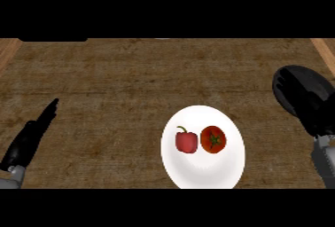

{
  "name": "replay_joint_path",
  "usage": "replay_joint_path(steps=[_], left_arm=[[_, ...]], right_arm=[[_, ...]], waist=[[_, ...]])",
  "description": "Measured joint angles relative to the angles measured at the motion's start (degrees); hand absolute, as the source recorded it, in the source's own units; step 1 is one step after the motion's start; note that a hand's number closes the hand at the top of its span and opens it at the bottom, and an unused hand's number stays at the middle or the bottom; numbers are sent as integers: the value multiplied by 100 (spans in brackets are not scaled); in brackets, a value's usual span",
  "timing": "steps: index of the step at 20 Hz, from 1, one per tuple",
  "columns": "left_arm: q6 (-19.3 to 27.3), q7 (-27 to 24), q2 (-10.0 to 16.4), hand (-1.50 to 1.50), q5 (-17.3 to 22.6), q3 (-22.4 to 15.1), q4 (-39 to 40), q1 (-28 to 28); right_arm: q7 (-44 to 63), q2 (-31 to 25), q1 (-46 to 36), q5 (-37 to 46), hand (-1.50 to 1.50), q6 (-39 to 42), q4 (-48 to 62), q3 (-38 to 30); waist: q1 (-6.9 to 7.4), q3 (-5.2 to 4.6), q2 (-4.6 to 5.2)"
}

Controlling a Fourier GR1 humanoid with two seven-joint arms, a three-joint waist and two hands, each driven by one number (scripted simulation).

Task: Pick the tomato from the plate and place it in the pan

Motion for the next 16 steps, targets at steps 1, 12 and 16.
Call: replay_joint_path(steps=[1,12,16], left_arm=[[-13,-97,-88,0,24,10,1,-4],[205,-1333,-1709,0,555,-254,-895,-103],[277,-1425,-2011,0,510,-377,-1007,-111]], right_arm=[[-93,27,29,-19,150,50,-79,4],[-2549,165,535,87,-150,762,-1326,1],[-3530,-95,1254,617,-150,903,-1596,-80]], waist=[[16,19,-7],[5,81,-73],[15,88,-52]])
